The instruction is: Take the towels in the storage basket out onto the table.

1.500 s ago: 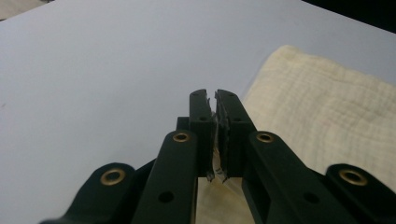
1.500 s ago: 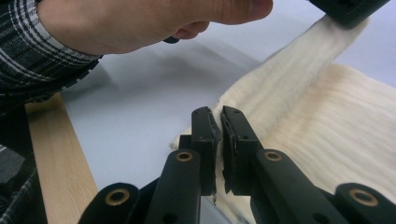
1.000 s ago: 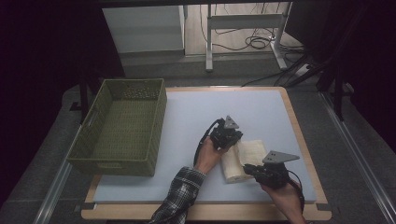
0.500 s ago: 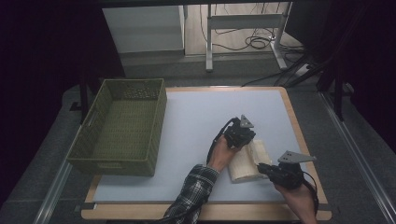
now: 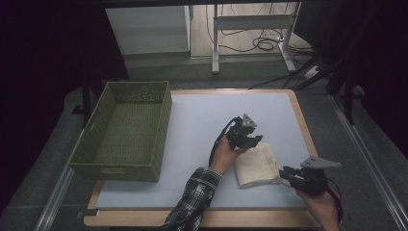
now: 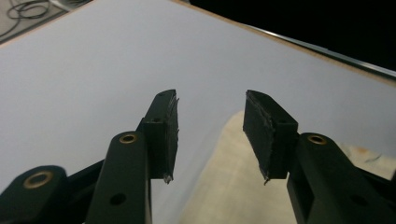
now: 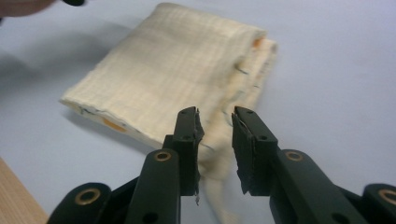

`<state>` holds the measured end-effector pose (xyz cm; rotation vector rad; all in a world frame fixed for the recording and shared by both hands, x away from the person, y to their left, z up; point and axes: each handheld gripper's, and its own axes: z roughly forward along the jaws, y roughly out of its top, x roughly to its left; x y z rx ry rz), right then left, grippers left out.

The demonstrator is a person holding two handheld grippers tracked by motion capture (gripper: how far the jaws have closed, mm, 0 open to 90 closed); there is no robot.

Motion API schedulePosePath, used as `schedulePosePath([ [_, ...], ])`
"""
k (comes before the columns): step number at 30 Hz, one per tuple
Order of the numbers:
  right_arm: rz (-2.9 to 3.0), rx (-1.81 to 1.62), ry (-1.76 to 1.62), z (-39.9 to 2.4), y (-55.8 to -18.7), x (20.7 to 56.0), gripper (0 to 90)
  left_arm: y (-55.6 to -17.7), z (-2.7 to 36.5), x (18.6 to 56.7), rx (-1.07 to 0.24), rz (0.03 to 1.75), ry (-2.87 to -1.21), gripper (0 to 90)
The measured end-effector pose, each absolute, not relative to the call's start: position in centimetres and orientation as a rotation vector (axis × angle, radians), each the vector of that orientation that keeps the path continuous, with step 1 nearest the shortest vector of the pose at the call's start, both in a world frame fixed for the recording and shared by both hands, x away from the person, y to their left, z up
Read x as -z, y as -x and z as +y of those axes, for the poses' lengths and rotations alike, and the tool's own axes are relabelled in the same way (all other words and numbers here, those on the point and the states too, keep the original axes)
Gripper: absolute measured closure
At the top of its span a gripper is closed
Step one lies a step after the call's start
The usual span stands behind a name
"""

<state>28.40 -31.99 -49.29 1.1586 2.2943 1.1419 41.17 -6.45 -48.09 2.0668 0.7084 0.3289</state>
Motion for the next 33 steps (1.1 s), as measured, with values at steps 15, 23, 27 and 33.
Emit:
schedulePosePath([
  [15, 2.289, -1.094, -1.161, -28.9, -33.5, 48.6, 65.2, -40.4, -1.3, 50.4, -0.372, 0.806, -2.119, 35.5],
  [23, 2.324, -1.005, -1.198, -26.9, -36.7, 50.8, 89.4, -40.0, 0.4, 51.0, -0.378, 0.838, -2.103, 33.1],
  [27, 2.276, -1.02, -1.151, -27.4, -35.5, 49.2, 89.5, -39.9, 0.7, 50.6, -0.376, 0.841, -2.08, 33.0],
  [33, 2.286, -1.004, -1.174, -28.7, -35.2, 49.4, 87.9, -39.9, -0.4, 50.6, -0.363, 0.827, -2.073, 33.1],
])
